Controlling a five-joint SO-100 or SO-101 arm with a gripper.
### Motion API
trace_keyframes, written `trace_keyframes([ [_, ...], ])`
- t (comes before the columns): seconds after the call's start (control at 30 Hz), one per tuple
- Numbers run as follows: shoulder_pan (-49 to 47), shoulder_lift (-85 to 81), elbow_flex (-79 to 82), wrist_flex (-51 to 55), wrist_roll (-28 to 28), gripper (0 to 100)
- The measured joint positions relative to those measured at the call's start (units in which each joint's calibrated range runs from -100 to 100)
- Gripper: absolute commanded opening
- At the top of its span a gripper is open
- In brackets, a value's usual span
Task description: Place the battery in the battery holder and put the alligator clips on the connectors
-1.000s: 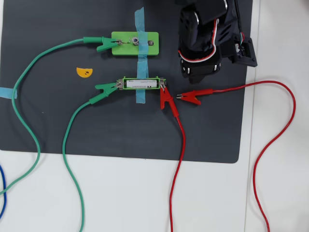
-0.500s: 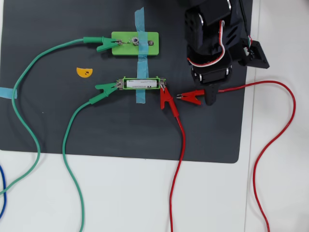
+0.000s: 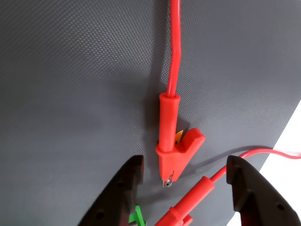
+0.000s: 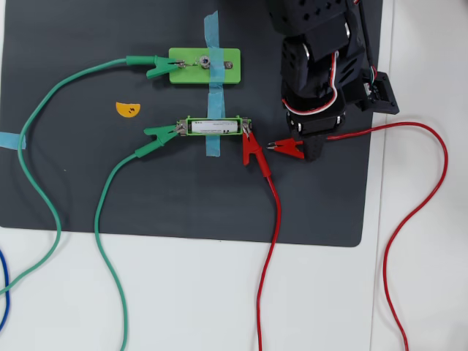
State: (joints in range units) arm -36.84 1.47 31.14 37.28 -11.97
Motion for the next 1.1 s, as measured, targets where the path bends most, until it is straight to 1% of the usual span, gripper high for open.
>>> trace_keyframes([
  [0.43, 0.00, 5.21, -3.11, 0.00, 0.00, 18],
  [1.1, 2.35, 5.71, -4.18, 0.00, -1.19, 18],
])
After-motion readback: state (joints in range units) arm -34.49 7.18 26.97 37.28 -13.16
